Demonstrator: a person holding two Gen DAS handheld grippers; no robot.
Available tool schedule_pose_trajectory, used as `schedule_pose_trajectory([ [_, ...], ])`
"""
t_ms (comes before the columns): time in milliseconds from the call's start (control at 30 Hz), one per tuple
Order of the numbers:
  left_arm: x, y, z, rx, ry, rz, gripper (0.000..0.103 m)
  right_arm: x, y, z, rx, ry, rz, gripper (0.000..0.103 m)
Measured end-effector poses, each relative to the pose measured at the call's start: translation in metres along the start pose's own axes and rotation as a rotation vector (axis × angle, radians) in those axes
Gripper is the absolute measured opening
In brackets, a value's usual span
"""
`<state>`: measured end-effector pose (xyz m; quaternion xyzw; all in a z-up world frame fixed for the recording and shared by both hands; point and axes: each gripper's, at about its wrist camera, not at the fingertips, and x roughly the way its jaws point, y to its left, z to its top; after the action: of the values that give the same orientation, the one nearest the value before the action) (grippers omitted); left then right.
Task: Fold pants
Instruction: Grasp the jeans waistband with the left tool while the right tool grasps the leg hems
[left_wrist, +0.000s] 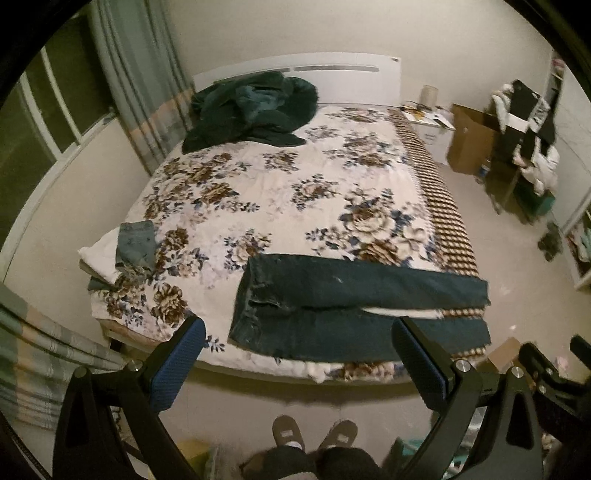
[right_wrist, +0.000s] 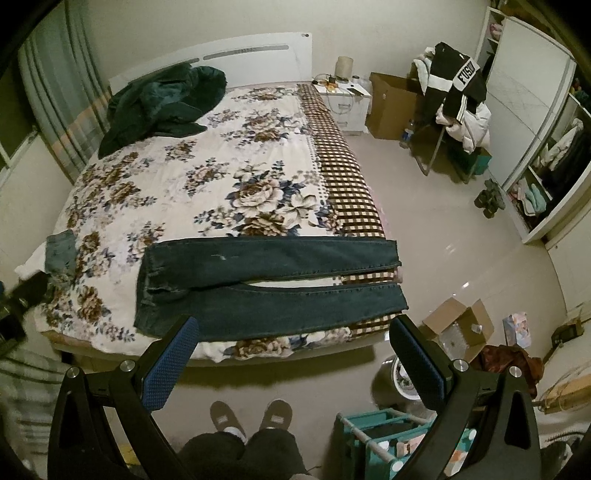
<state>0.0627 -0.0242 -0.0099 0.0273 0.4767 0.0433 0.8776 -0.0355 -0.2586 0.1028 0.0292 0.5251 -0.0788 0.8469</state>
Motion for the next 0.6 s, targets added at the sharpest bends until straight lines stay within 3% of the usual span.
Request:
schedule_pose_trajectory([
  [267, 0.071, -0.020, 0.027, -0.020, 0.045, 0.085, 0.103, 0.097, -0.028, 0.046, 0.012, 0.039, 0.000, 0.103],
  [433, 0.139, -0.025, 0.049, -0.026, 0.138, 0.102, 0.103, 0.171, -0.040, 0.083, 0.051, 0.090, -0.012, 0.103],
  [600, 0.239, -0.019, 0.075, -0.086, 0.281, 0.102, 0.103, 0.274, -0.060, 0.124, 0.149, 0.187, -0.012, 0.103],
])
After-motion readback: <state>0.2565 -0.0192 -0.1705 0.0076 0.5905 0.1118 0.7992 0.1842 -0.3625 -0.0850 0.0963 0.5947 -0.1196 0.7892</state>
